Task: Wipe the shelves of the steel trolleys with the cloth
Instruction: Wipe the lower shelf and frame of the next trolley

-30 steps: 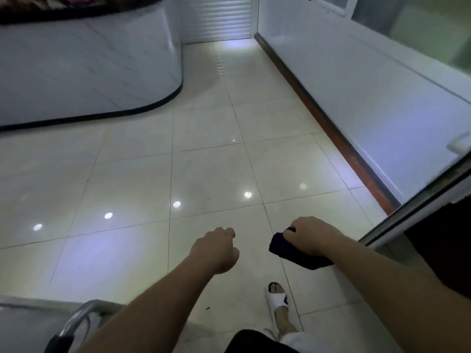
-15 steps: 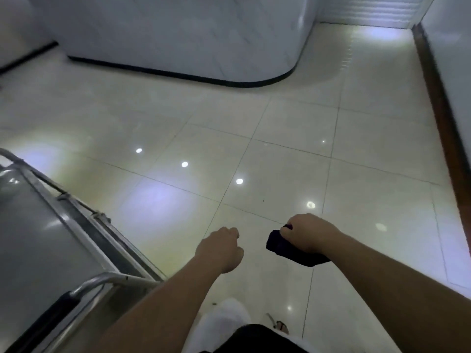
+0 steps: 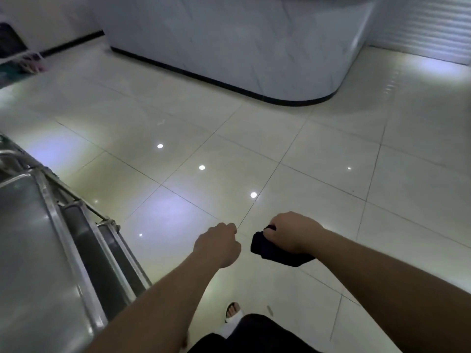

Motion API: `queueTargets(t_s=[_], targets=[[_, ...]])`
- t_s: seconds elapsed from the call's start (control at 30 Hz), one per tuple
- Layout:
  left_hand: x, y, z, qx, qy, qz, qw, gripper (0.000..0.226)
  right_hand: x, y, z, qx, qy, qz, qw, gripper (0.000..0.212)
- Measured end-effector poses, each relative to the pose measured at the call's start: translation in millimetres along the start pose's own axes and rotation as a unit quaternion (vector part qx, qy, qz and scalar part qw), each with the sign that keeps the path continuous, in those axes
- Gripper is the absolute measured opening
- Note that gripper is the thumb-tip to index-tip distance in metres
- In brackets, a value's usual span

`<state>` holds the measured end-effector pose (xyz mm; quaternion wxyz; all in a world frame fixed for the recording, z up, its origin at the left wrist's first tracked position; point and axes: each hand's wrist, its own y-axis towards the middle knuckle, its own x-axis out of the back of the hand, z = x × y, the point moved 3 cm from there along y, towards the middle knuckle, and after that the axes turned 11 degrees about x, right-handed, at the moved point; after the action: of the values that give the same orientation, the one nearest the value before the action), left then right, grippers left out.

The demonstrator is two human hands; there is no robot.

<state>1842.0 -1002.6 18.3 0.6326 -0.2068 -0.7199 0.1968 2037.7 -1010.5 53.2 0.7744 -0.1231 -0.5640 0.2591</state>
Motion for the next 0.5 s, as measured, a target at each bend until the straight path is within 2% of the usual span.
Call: queueTargets(t_s=[0.23, 0.5], targets=[[53.0, 65.7, 39.5, 0.052, -0.027, -0.011, 0.998, 0.05, 43.7, 98.8, 5.5, 0.028, -0.03, 0.034, 0.999, 0.042], [77.4, 129.4, 74.3, 0.165, -0.104, -0.016, 0.981, 0.049, 82.0, 223.2, 23.7, 0.127, -0.074, 0.096, 0.984, 0.04]])
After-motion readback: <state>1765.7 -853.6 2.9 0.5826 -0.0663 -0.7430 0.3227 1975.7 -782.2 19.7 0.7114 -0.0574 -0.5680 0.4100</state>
